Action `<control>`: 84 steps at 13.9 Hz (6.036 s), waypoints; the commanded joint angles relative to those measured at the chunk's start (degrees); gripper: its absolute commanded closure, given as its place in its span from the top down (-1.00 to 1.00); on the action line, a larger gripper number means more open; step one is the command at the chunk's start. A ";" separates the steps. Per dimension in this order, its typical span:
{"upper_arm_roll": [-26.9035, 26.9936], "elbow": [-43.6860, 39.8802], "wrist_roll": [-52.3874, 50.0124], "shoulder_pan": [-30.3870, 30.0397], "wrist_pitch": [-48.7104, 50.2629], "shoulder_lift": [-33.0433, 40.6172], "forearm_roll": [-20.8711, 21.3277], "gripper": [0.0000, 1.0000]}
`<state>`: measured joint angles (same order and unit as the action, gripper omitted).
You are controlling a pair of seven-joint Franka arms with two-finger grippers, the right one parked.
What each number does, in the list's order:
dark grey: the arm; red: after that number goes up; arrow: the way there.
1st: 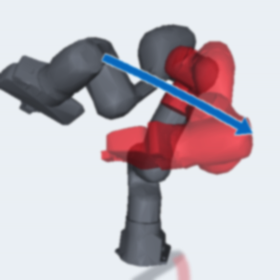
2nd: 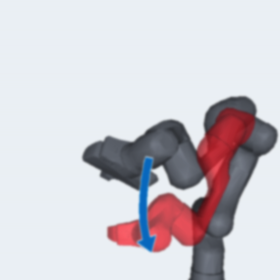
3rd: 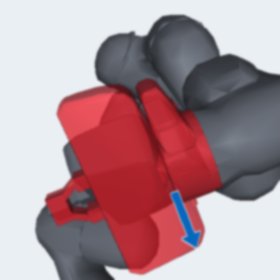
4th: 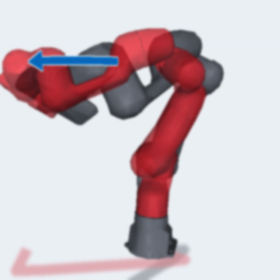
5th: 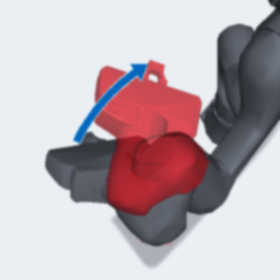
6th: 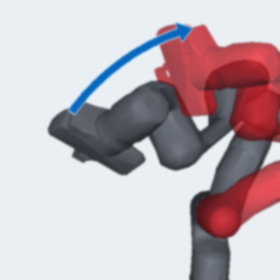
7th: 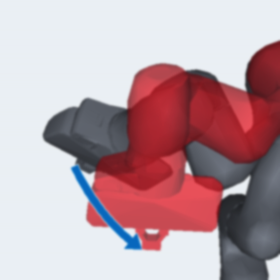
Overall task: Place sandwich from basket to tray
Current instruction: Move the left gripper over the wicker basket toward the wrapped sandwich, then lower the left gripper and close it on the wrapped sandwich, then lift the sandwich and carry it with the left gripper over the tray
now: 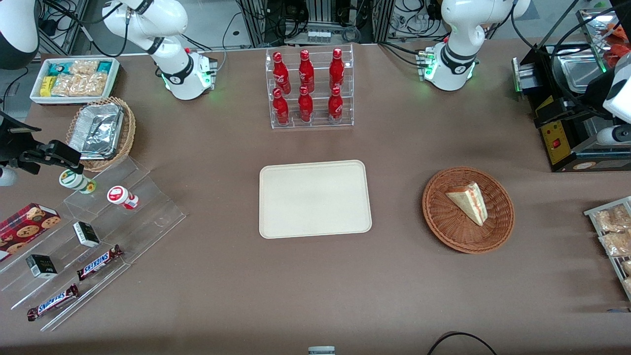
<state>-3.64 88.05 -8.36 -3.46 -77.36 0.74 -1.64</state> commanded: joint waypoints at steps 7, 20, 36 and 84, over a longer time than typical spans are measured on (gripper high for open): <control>0.21 5.28 0.89 1.00 -5.34 0.40 1.03 1.00; -0.40 25.67 0.28 2.32 -28.52 0.40 1.20 1.00; -0.40 35.26 -27.14 4.16 -51.39 -7.24 1.11 1.00; -1.10 12.00 -25.29 29.90 -37.52 -23.31 -0.98 -0.82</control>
<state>-5.45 107.43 -32.60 23.47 -117.79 -16.78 -1.64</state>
